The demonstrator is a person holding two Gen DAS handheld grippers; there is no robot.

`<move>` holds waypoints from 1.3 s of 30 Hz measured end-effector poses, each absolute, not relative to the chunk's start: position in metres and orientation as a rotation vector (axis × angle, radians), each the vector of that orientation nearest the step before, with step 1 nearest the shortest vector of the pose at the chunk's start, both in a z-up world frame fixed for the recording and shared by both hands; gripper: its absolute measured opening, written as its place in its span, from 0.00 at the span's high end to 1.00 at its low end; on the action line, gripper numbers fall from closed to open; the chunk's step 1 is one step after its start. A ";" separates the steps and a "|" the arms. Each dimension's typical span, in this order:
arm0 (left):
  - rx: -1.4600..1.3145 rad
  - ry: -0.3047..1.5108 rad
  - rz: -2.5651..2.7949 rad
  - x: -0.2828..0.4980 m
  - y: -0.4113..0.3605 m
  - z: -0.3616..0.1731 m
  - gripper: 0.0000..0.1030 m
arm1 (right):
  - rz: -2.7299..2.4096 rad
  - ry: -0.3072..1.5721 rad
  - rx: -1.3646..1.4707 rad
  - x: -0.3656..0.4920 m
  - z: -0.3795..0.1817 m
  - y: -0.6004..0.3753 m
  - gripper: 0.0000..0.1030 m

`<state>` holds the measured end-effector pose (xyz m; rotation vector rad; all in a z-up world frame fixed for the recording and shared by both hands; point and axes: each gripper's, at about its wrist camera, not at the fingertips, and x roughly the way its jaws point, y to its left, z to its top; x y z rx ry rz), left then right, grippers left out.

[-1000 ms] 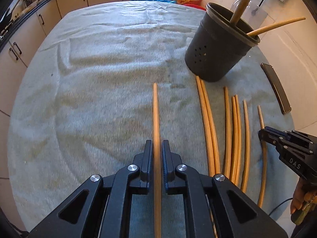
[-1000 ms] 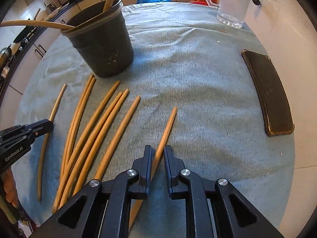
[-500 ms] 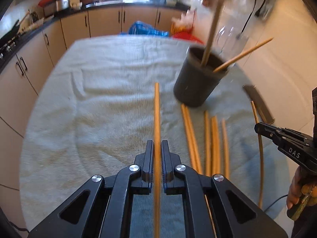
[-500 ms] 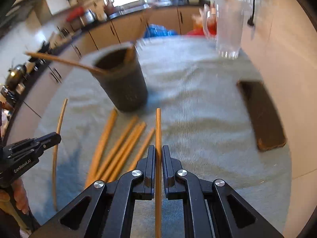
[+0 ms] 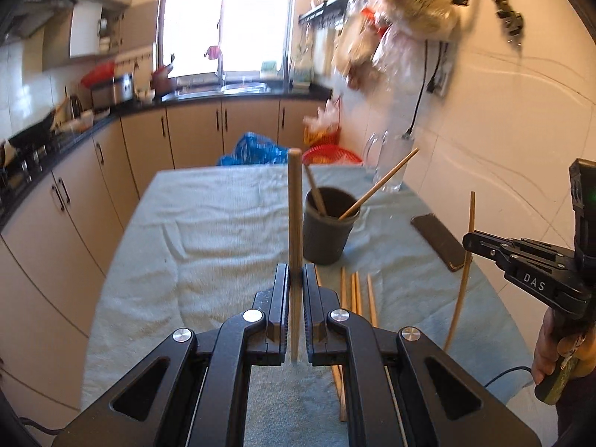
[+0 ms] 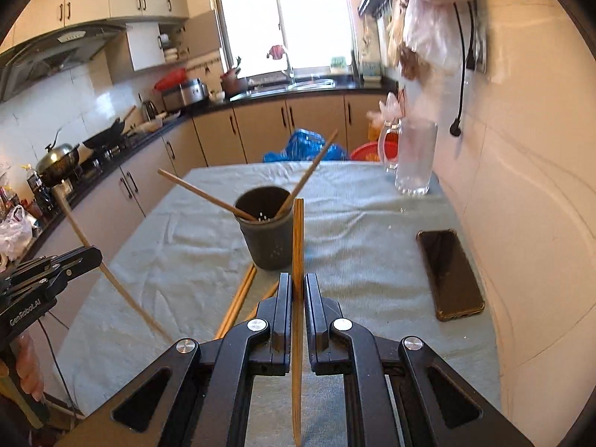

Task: Organize utensils
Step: 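Raise the left tool's chopstick upright over the holder while the right tool raises its own, then drop the left tool's chopstick into the holder and open while the right tool drops its own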

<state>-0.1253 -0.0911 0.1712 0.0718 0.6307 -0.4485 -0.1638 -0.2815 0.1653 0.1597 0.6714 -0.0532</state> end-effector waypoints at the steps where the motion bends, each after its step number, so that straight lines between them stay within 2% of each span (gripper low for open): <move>1: 0.074 0.615 -0.453 -0.129 -0.092 0.175 0.94 | -0.055 0.662 0.159 -0.166 0.168 -0.280 0.93; 15: 0.029 0.576 -0.545 -0.111 -0.115 0.220 0.94 | -0.050 0.567 0.192 -0.154 0.204 -0.290 0.93; 26: 0.017 0.445 -0.499 -0.057 -0.151 0.270 0.94 | -0.048 0.392 0.302 -0.096 0.254 -0.303 0.93; 33: 0.051 0.426 -0.464 -0.021 -0.177 0.273 0.94 | -0.098 0.307 0.350 -0.053 0.264 -0.312 0.93; 39: 0.054 0.485 -0.445 0.010 -0.188 0.253 0.94 | -0.143 0.297 0.378 -0.021 0.248 -0.319 0.93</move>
